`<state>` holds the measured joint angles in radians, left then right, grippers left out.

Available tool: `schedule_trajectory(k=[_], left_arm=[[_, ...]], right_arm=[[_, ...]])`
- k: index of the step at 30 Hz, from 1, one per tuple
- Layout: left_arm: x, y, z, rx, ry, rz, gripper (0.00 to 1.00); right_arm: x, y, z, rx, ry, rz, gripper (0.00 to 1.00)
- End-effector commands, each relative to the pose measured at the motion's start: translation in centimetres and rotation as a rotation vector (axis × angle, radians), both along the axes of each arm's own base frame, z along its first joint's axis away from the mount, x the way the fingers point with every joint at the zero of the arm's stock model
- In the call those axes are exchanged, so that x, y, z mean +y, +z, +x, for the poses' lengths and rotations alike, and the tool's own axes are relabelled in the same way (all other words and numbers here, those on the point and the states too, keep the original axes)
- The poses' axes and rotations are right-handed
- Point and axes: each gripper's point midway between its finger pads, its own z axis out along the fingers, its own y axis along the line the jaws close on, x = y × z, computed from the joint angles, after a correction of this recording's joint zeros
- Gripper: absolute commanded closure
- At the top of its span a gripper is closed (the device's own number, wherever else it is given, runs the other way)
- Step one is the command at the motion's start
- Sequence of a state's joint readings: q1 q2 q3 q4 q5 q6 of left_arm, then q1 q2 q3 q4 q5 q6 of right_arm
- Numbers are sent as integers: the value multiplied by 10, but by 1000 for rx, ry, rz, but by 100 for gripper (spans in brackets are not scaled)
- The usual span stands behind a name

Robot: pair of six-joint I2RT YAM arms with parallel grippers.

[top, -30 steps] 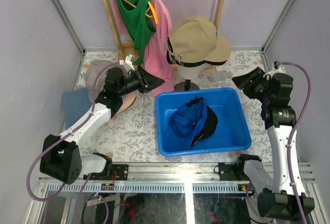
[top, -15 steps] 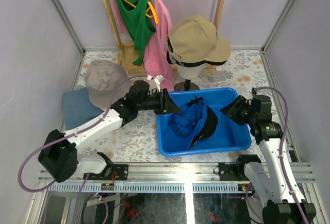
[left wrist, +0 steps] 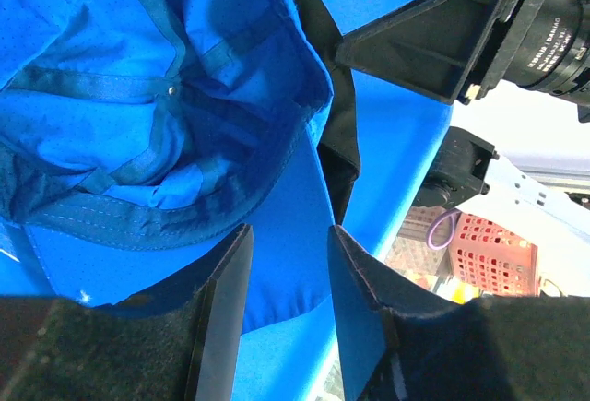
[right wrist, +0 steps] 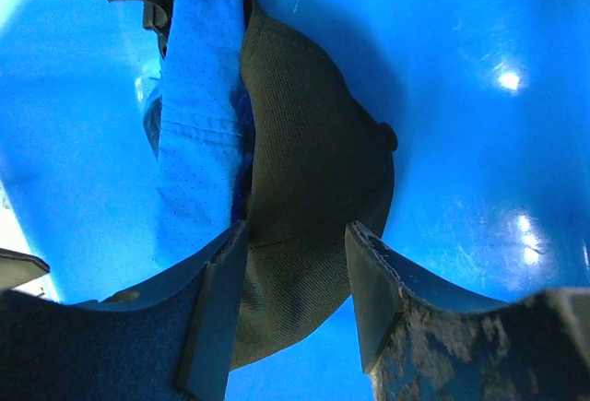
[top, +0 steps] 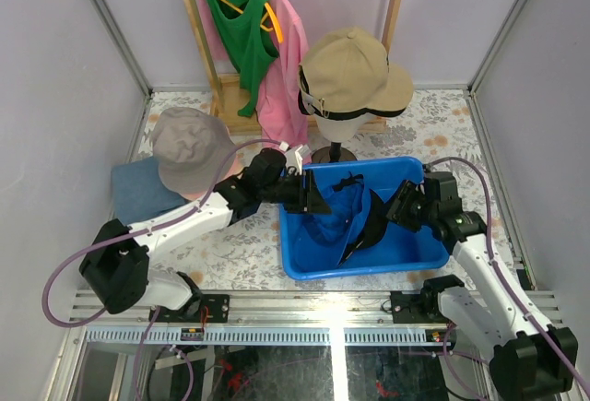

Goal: Stack the hats
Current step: Pick up the hat from the bin.

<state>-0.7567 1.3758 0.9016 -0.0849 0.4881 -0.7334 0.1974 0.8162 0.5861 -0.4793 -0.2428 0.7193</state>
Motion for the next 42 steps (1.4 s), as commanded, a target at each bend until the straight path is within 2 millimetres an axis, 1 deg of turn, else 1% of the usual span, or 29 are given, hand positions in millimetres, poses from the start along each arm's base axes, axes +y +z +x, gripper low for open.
schedule_trajectory(k=[1,4,5,7,10,11,12,14,16,20,26,31,35,38,42], left_arm=[[-5,8,2,-43,-18,3,62],[-8,8,1,-45,-30,6,62],[-9,8,0,-46,-36,8,62],[-10,9,0,-50,-35,11,62],[-10,12,0,-57,-33,7,61],[-10,13,0,-59,-33,5,61],[-10,14,0,-60,-35,4,61],[-11,18,-1,-61,-41,-7,61],[-13,24,-2,-62,-45,-20,61],[-15,35,0,-67,-39,-42,61],[-20,59,-3,-85,-35,-98,60],[-24,82,-3,-112,-28,-137,60],[-25,98,-4,-122,-15,-165,59],[-26,111,-4,-131,-10,-194,59],[-28,124,-4,-137,-5,-229,58]], right_arm=[[9,-2,10,-31,7,-16,47],[15,-8,10,-22,24,-14,47],[17,-9,11,-20,26,-14,49],[15,-7,11,-26,22,-28,60],[7,0,9,-44,-2,-63,76],[5,4,9,-54,-6,-72,84],[3,9,8,-65,-10,-77,90],[0,19,6,-83,-13,-89,96],[-5,35,4,-115,-18,-101,98],[-21,74,-2,-178,-45,-160,100],[-22,130,-2,-305,-35,-147,100],[-23,154,-3,-347,-7,-169,100],[-23,166,-5,-357,30,-197,100],[-26,186,-6,-424,16,-191,100],[-20,197,-6,-441,56,-180,100]])
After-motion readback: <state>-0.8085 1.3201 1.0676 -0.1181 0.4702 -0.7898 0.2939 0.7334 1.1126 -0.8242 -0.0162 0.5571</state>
